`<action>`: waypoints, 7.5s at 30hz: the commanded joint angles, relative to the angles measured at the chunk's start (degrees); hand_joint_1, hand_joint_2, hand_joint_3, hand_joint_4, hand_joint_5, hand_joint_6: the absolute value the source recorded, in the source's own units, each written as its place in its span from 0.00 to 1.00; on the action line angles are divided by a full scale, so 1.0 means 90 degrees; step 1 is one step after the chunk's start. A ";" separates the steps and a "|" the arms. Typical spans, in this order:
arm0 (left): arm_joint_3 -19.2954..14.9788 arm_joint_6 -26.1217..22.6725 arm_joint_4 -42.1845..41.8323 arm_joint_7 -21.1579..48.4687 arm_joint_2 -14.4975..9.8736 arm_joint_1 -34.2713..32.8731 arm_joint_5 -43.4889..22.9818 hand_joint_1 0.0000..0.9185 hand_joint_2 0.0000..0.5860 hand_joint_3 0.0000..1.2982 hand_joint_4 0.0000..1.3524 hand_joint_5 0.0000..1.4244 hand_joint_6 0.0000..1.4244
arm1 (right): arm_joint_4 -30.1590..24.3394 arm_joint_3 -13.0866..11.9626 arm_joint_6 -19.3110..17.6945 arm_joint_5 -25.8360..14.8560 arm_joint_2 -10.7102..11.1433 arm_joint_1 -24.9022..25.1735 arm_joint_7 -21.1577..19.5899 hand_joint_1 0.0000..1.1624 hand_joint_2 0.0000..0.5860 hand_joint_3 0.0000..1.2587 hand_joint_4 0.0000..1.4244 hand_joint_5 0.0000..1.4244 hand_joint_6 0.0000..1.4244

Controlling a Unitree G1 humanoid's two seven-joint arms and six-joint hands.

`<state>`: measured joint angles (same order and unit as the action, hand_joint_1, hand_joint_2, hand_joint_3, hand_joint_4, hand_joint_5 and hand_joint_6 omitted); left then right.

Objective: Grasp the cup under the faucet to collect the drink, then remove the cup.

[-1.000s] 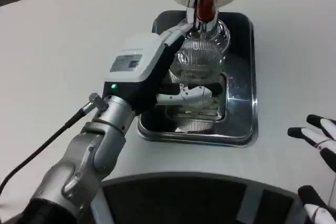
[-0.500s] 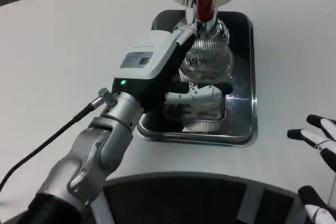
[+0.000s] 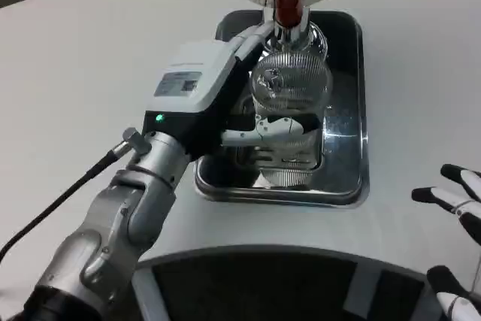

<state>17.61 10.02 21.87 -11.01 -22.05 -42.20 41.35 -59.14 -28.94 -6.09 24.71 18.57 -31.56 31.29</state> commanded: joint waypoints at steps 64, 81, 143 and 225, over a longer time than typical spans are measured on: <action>-0.2295 -0.1321 -0.3719 0.3633 -0.0751 -0.0467 -0.5180 0.00 0.19 0.20 0.16 0.21 0.25 | -0.0095 0.0098 0.0206 -0.0272 0.0037 0.0236 -0.0112 0.39 0.88 0.14 0.02 0.00 0.03; -0.1814 -0.2227 -0.2754 0.4886 -0.0854 -0.1345 -0.5147 0.00 0.19 0.16 0.10 0.16 0.21 | -0.0095 -0.0083 0.0112 -0.0414 0.0014 0.0179 -0.0113 0.39 0.88 0.14 0.02 0.00 0.03; -0.0968 -0.0777 -0.2266 0.5534 -0.0941 -0.1213 -0.3944 0.00 0.17 0.09 0.01 0.06 0.14 | -0.0095 0.1587 0.0042 0.0746 -0.1185 0.1341 0.0303 0.37 0.88 0.13 0.02 0.00 0.04; -0.0923 -0.0018 -0.2254 0.5485 -0.1084 -0.1328 -0.3419 0.00 0.18 0.07 0.00 0.01 0.12 | 0.2855 0.4377 0.2899 0.1546 -0.2458 0.3796 -0.2698 0.57 0.46 0.00 0.00 0.02 0.09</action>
<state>8.93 8.85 1.21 37.22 -31.66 -54.28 11.30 -35.08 9.61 19.28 39.01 -2.86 1.68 8.64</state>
